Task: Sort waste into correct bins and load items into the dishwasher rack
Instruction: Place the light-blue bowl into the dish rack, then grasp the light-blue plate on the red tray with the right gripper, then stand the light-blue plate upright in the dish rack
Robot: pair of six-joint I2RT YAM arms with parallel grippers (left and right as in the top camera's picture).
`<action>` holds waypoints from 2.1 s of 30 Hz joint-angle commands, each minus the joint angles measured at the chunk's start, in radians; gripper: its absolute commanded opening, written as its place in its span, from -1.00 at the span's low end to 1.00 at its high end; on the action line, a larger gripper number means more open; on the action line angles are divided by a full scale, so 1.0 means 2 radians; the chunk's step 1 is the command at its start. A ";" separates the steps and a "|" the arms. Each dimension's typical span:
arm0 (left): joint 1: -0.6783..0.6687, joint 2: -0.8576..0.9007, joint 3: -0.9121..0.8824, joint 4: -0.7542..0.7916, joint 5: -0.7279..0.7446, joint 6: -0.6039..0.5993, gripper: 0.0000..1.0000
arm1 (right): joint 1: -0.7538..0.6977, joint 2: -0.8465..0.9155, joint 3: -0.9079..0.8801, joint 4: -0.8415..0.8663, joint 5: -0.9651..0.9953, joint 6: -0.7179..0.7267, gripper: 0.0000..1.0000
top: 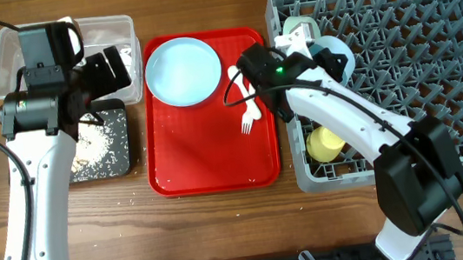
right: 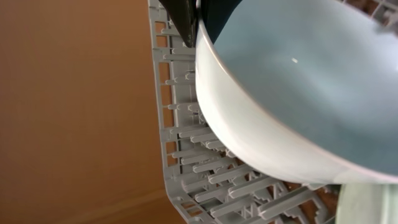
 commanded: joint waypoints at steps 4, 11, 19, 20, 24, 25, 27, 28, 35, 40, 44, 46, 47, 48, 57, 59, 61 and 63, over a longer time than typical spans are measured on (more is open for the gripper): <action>0.003 0.001 0.004 0.001 -0.006 0.008 1.00 | 0.032 0.016 -0.013 -0.020 -0.063 -0.001 -0.17; 0.003 0.001 0.004 0.001 -0.006 0.008 1.00 | 0.052 0.014 0.030 -0.019 -0.200 -0.039 0.29; 0.003 0.001 0.004 0.001 -0.006 0.008 1.00 | 0.050 -0.003 0.117 0.030 -0.435 -0.079 0.43; 0.003 0.001 0.004 0.001 -0.006 0.008 1.00 | 0.050 -0.003 0.117 0.061 -0.484 -0.079 0.43; 0.003 0.001 0.004 0.001 -0.006 0.008 1.00 | 0.050 0.005 0.092 0.210 -0.593 0.001 0.29; 0.003 0.001 0.004 0.001 -0.006 0.008 1.00 | 0.050 0.010 0.081 0.241 -0.592 0.029 0.29; 0.003 0.001 0.004 0.001 -0.006 0.008 1.00 | 0.050 0.027 0.068 0.280 -0.591 0.088 0.27; 0.003 0.001 0.004 0.001 -0.006 0.008 1.00 | 0.050 0.042 0.064 0.302 -0.591 0.103 0.27; 0.003 0.001 0.004 0.001 -0.006 0.008 1.00 | 0.042 0.142 0.061 0.335 -0.587 0.239 -0.03; 0.003 0.001 0.004 0.001 -0.006 0.008 1.00 | 0.042 0.159 0.060 0.333 -0.579 0.239 -0.16; 0.003 0.001 0.004 0.001 -0.006 0.008 1.00 | 0.042 0.175 0.060 0.327 -0.563 0.250 -0.42; 0.003 0.001 0.004 0.001 -0.006 0.008 1.00 | 0.042 0.182 0.060 0.318 -0.565 0.263 -0.58; 0.003 0.001 0.004 0.001 -0.006 0.008 1.00 | 0.041 0.182 0.060 0.315 -0.565 0.263 -0.75; 0.003 0.001 0.004 0.001 -0.006 0.008 1.00 | 0.040 0.178 0.061 0.311 -0.565 0.262 -0.91; 0.003 0.001 0.004 0.001 -0.006 0.008 1.00 | -0.001 0.019 0.062 0.301 -0.544 0.081 -0.91; 0.003 0.001 0.004 0.001 -0.006 0.008 1.00 | -0.020 -0.055 0.062 0.290 -0.494 0.022 -0.91; 0.003 0.001 0.004 0.001 -0.006 0.008 1.00 | -0.043 -0.119 0.062 0.275 -0.418 -0.015 -0.91; 0.003 0.001 0.004 0.001 -0.006 0.008 1.00 | -0.068 -0.165 0.062 0.259 -0.348 -0.059 -0.91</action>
